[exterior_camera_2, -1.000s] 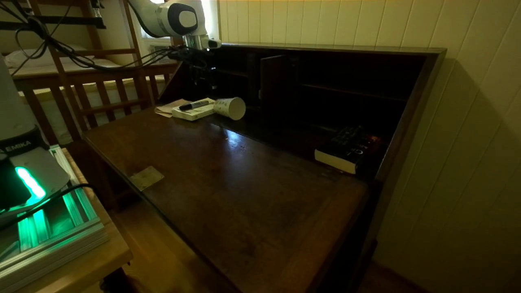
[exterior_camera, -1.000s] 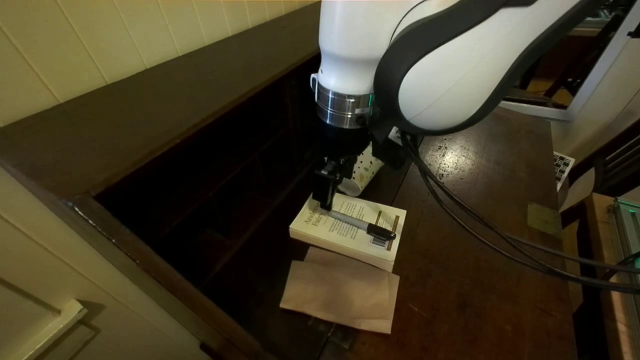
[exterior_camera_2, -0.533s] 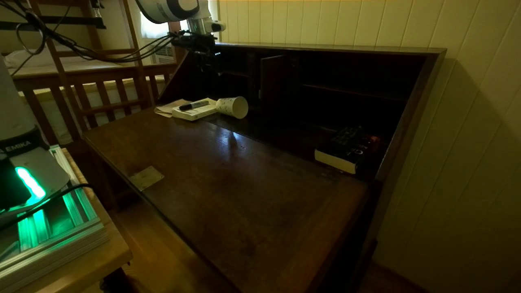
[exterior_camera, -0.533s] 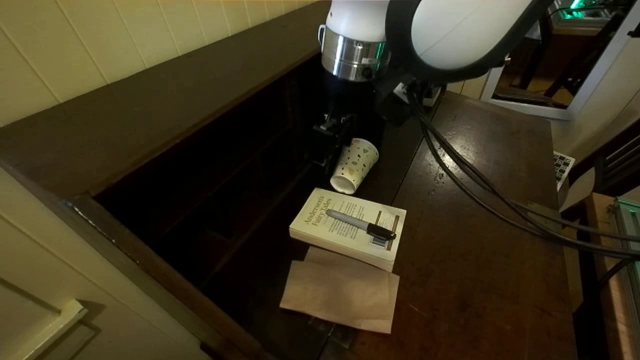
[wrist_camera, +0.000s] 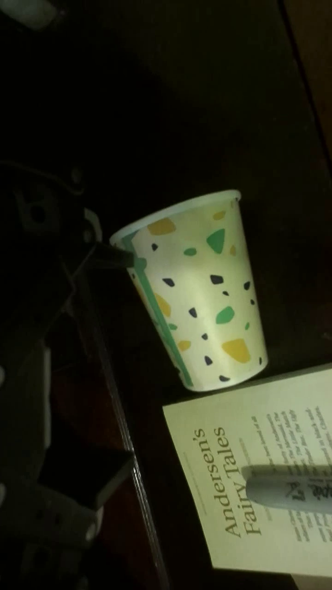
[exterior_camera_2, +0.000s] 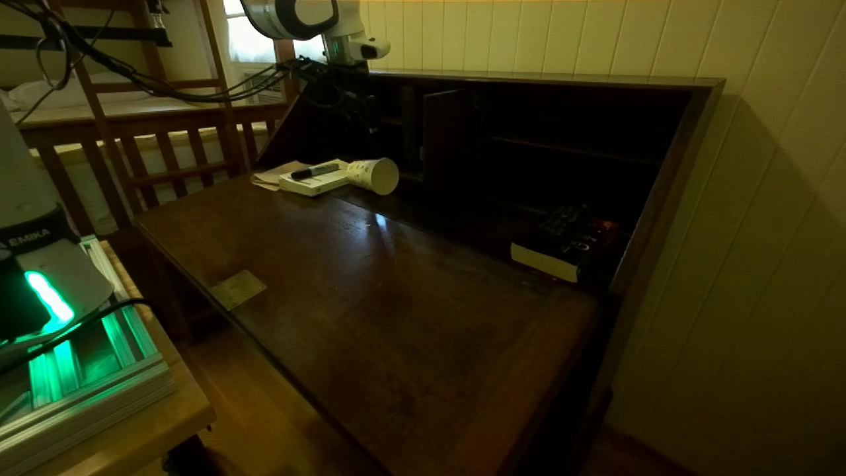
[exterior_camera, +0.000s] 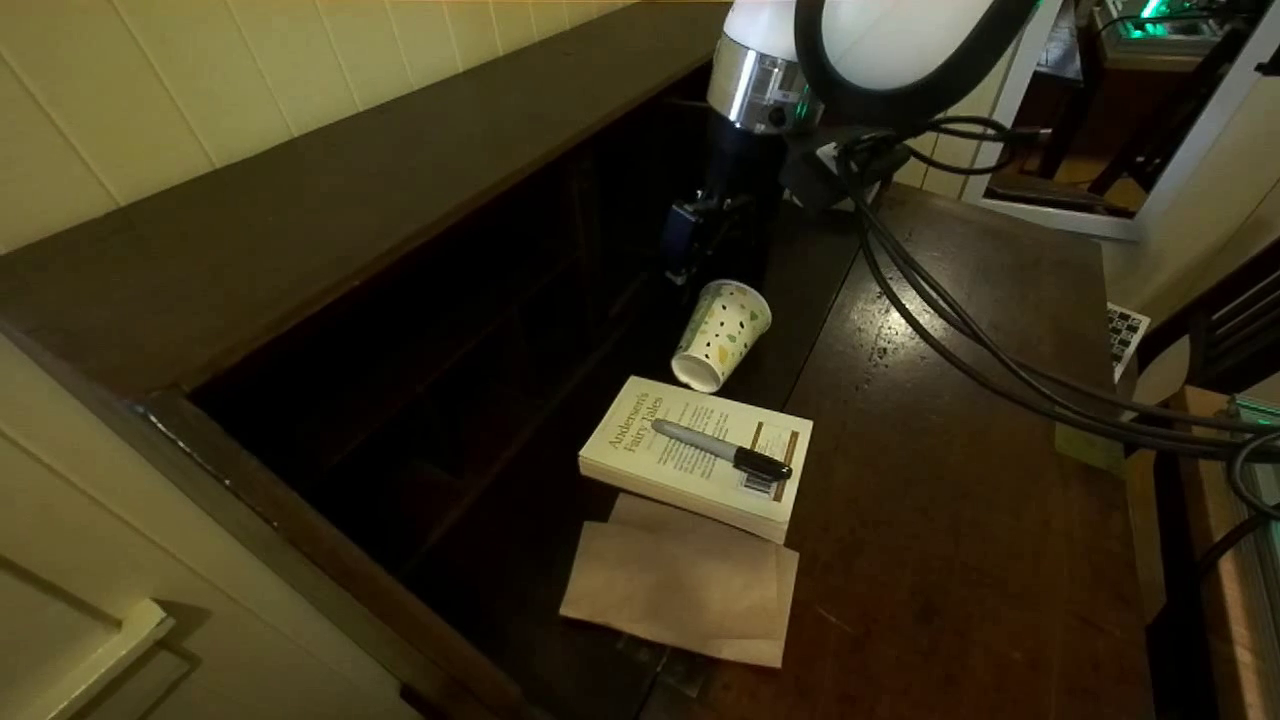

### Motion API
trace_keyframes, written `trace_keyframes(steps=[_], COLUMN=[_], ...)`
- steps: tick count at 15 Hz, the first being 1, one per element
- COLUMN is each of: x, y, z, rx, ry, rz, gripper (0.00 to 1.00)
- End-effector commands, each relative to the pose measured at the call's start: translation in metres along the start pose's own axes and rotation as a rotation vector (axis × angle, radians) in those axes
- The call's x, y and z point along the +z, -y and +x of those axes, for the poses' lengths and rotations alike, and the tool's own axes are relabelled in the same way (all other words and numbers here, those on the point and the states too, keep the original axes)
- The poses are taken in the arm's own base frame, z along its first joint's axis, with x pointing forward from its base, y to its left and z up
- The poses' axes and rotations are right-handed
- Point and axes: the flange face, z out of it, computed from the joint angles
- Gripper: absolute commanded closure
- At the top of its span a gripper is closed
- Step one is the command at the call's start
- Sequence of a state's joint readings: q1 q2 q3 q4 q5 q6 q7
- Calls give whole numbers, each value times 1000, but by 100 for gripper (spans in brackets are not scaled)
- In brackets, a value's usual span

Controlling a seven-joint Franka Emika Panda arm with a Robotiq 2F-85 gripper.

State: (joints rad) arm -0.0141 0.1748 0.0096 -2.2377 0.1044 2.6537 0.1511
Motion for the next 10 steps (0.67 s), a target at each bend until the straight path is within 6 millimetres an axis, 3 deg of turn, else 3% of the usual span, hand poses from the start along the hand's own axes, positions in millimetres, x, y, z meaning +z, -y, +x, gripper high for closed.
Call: trace_keyframes(steps=[1,10], x=[4,18], y=[-29,-78], z=[-8,-15], rx=[75,158], ry=[-14,-24], rz=[46,135], gripper=[0,0])
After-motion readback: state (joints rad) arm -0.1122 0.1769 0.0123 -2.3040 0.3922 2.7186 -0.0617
